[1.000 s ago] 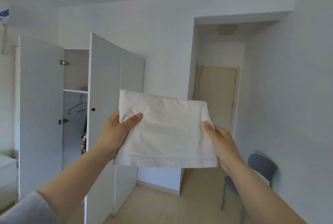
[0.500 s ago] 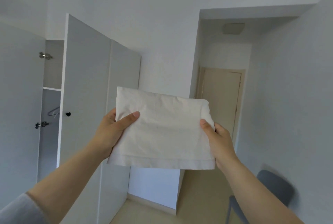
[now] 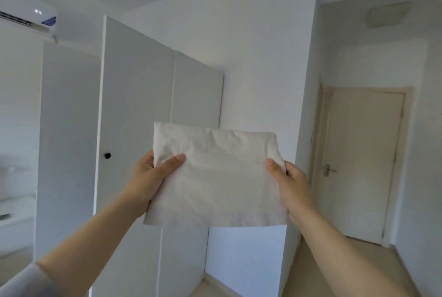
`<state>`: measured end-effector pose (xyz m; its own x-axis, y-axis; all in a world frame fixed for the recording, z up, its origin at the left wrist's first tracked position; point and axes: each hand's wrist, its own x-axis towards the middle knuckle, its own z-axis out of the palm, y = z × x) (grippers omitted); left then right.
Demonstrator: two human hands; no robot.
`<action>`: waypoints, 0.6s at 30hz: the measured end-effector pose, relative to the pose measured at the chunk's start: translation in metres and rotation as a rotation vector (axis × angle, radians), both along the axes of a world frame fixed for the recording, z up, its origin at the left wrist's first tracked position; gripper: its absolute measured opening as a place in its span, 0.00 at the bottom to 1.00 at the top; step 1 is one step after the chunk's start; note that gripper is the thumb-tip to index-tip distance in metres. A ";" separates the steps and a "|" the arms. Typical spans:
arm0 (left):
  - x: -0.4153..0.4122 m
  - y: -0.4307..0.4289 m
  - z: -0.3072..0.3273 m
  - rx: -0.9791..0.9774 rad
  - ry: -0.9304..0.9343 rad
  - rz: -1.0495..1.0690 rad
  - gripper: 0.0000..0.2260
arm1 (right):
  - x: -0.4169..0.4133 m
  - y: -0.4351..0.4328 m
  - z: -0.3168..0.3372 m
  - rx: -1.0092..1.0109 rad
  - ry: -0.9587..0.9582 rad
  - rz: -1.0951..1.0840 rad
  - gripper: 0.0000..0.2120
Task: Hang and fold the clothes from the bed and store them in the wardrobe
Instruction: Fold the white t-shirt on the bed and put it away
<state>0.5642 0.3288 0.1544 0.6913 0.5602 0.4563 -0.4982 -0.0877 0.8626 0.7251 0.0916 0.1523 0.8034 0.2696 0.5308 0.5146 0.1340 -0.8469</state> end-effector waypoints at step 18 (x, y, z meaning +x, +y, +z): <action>0.010 0.174 -0.018 -0.040 -0.017 0.383 0.18 | 0.083 0.250 -0.002 -0.046 -0.064 0.323 0.18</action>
<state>0.5738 0.5027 0.1362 0.4212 0.7941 0.4382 -0.4502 -0.2364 0.8611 0.8083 0.3413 0.1507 0.6383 0.5296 0.5587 0.5038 0.2613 -0.8233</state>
